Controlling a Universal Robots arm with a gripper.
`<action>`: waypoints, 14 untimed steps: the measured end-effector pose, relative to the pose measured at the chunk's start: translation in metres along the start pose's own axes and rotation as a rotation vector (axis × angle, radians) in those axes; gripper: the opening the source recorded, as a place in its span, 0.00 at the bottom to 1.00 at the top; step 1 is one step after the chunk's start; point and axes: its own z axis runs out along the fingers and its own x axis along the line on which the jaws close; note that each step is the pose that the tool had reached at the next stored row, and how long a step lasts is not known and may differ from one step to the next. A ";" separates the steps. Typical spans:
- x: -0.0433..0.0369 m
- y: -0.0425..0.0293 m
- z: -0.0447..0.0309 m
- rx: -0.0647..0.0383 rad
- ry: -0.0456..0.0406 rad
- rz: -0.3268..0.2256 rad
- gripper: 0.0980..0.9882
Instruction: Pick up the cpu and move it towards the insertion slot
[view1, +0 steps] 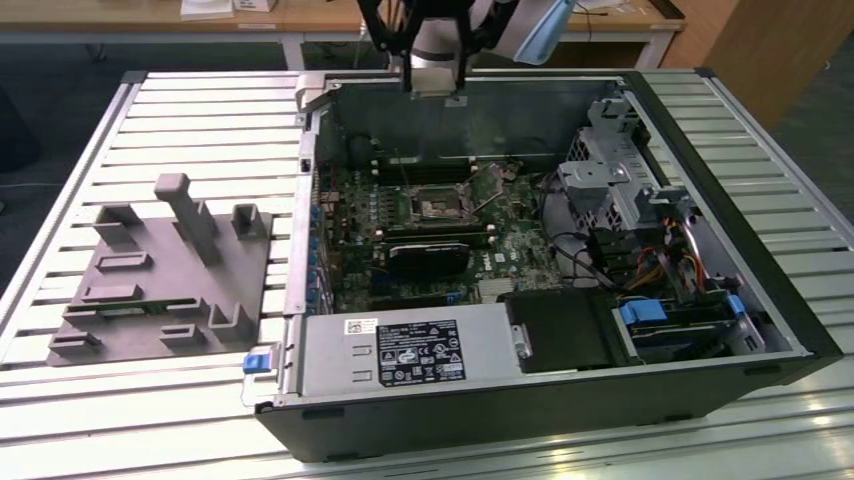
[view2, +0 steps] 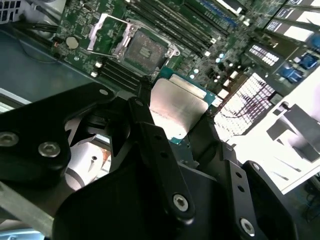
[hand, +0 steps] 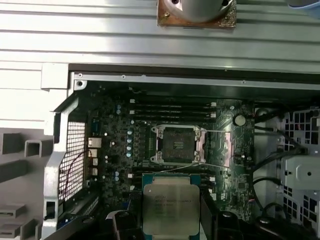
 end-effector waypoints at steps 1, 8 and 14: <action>-0.0009 0.0022 0.0004 0.000 -0.0001 0.000 0.50; -0.0054 0.0168 0.0032 0.000 -0.0031 0.000 0.50; -0.0087 0.0294 0.0052 0.000 -0.0062 0.000 0.50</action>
